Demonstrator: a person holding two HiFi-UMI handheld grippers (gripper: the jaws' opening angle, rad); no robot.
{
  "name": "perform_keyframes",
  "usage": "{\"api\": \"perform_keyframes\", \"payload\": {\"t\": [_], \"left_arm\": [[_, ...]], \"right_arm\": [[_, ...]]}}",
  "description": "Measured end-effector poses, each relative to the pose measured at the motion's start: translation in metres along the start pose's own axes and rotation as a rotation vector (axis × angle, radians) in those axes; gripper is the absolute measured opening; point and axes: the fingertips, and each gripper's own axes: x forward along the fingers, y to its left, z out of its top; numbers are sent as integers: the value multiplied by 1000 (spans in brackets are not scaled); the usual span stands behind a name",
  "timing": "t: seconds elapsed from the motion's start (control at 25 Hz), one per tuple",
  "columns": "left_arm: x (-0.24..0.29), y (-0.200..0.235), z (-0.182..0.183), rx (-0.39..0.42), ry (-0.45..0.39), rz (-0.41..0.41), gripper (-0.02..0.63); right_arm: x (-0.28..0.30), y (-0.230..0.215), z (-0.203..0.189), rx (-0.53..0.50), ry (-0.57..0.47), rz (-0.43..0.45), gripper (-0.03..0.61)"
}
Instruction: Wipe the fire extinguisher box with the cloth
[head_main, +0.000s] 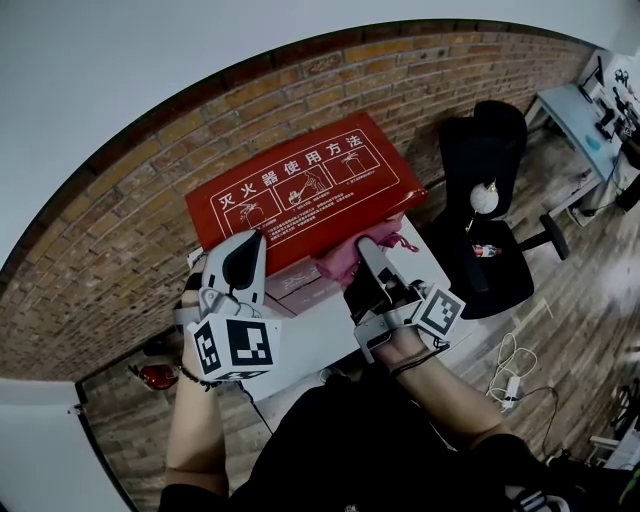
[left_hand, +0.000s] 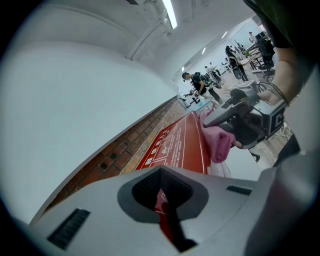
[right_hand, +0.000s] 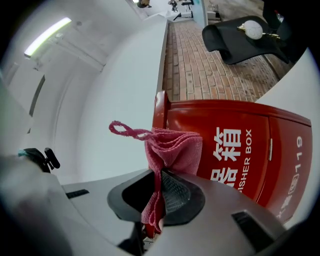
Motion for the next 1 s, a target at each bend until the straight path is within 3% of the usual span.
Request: {"api": "perform_keyframes", "payload": {"t": [0.2, 1.0], "left_arm": [[0, -1, 0, 4, -3, -2, 12], [-2, -1, 2, 3, -12, -1, 12]], "right_arm": [[3, 3, -21, -4, 10, 6, 51], [0, -11, -30, -42, -18, 1, 51]]}}
